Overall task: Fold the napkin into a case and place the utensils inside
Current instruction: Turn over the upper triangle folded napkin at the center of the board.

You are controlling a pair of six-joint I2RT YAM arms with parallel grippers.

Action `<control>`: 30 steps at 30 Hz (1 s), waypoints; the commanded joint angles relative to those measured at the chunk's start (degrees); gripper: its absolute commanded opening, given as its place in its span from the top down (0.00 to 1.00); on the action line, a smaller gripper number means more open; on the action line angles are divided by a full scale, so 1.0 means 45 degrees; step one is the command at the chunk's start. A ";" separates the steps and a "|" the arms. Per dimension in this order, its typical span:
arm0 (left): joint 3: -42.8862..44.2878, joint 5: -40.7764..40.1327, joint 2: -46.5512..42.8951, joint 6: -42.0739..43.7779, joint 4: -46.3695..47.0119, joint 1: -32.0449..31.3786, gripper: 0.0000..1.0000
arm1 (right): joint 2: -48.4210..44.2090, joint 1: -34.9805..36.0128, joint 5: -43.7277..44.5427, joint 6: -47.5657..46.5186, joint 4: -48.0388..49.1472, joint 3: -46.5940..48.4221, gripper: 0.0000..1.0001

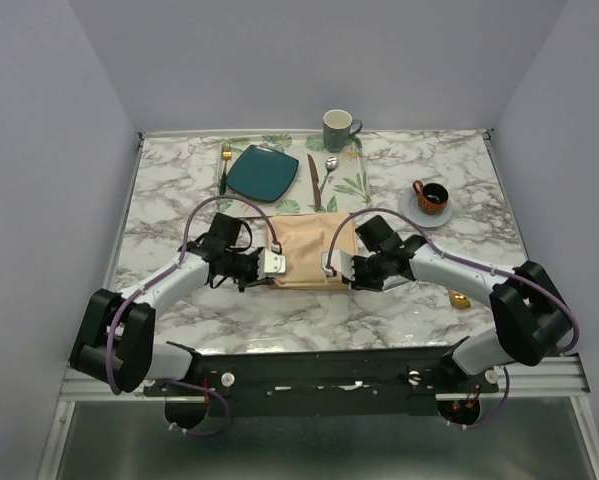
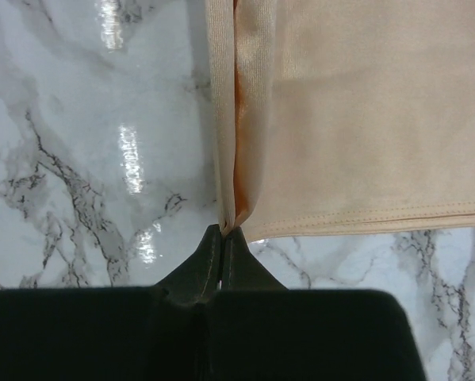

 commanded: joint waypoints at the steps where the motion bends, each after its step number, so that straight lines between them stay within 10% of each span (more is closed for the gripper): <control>1: -0.0891 -0.0677 -0.0819 0.1250 -0.1183 -0.0416 1.00 | -0.0410 0.0410 0.0278 0.0031 -0.1080 -0.0585 0.99; 7: -0.1653 -0.0775 -0.1678 0.1737 -0.1592 -0.1256 0.99 | -0.0683 0.1016 0.0064 -0.0008 -0.1587 -0.1035 0.92; 10: -0.1576 -0.0599 -0.2225 0.1680 -0.2119 -0.1451 0.64 | -0.0956 0.1056 -0.0365 -0.0106 -0.2445 -0.0821 0.33; 12: -0.1343 -0.0618 -0.2711 0.1096 -0.2549 -0.1471 0.49 | -0.1385 0.1056 -0.0444 0.0223 -0.3187 -0.0277 0.16; 19: 0.0704 -0.0913 -0.3400 -0.2477 -0.2376 -0.0166 0.43 | -0.1702 0.0512 -0.1009 0.2816 -0.4576 0.1851 0.18; 30: 0.4867 -0.2121 0.2963 -0.6758 -0.0148 0.0599 0.63 | 0.1872 0.0392 -0.0523 0.5089 -0.3853 0.3963 0.58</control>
